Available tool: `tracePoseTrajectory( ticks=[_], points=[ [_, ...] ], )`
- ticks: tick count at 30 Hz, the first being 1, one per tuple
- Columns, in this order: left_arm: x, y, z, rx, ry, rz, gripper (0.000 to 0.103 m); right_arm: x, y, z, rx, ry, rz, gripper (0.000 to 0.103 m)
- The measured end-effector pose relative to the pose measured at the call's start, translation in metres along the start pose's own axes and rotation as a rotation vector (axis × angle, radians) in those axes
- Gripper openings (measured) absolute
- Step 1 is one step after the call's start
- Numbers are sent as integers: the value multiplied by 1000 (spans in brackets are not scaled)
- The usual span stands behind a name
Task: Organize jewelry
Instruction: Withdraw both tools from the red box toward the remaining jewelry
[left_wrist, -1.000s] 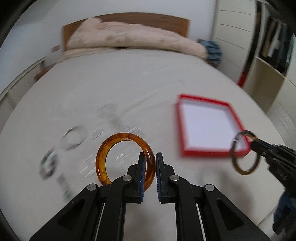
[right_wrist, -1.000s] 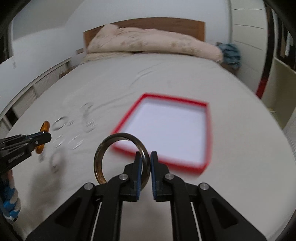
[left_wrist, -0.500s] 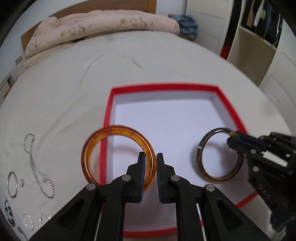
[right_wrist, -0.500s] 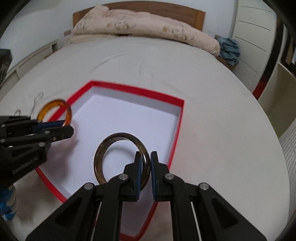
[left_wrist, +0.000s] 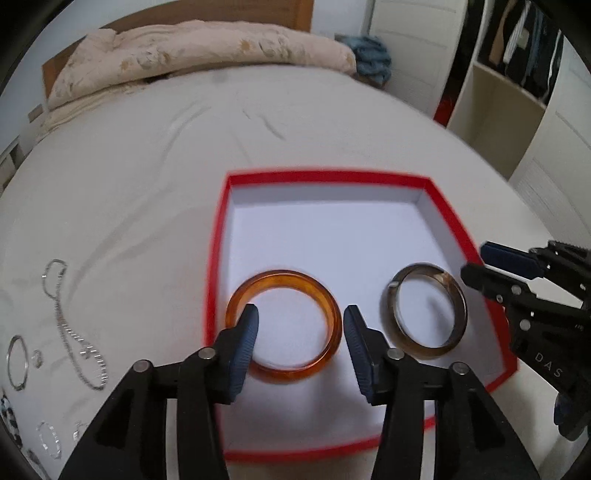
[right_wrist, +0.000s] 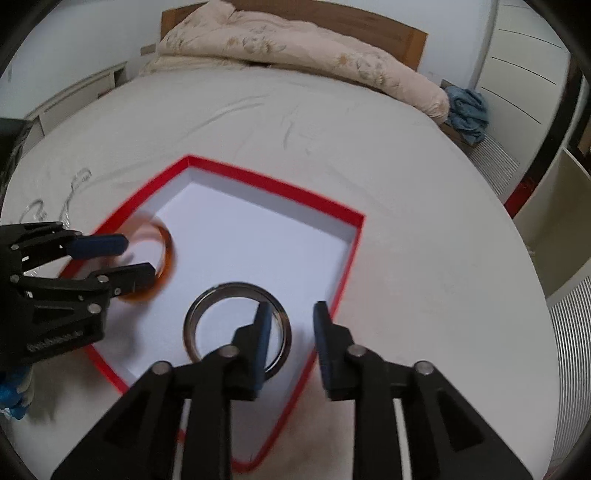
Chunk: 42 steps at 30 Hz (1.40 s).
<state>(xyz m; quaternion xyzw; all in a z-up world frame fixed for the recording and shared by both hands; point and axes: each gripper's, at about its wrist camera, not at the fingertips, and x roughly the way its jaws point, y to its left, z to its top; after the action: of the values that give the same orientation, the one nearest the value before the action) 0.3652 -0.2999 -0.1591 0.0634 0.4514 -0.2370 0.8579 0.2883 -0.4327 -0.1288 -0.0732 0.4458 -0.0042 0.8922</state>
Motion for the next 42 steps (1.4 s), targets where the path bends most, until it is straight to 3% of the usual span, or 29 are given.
tracePoseTrajectory(
  ticks=[7,12,14,18,24,28,33,37,42],
  points=[
    [-110,30,-1,-31,-96,52,47,-86,-9,2,87,-81,-18,30],
    [-220,70,-11,-40,-174,188,48,-165,7,4,122,-179,13,30],
    [-273,88,-28,-37,-213,258,50,-206,24,6,118,-233,51,30],
    [-342,123,-61,-61,-249,338,54,-261,58,4,98,-311,111,30],
    [-416,163,-131,-158,-287,377,55,-324,117,-5,59,-392,202,30],
    [-430,180,-168,-220,-297,393,55,-339,156,-15,26,-402,251,30],
    [-413,195,-198,-280,-267,383,54,-327,195,-30,-3,-374,313,30],
    [-374,201,-212,-315,-223,369,58,-295,219,-42,-17,-327,356,30],
    [-297,208,-223,-360,-143,328,58,-219,247,-57,-40,-221,405,30]
  ],
)
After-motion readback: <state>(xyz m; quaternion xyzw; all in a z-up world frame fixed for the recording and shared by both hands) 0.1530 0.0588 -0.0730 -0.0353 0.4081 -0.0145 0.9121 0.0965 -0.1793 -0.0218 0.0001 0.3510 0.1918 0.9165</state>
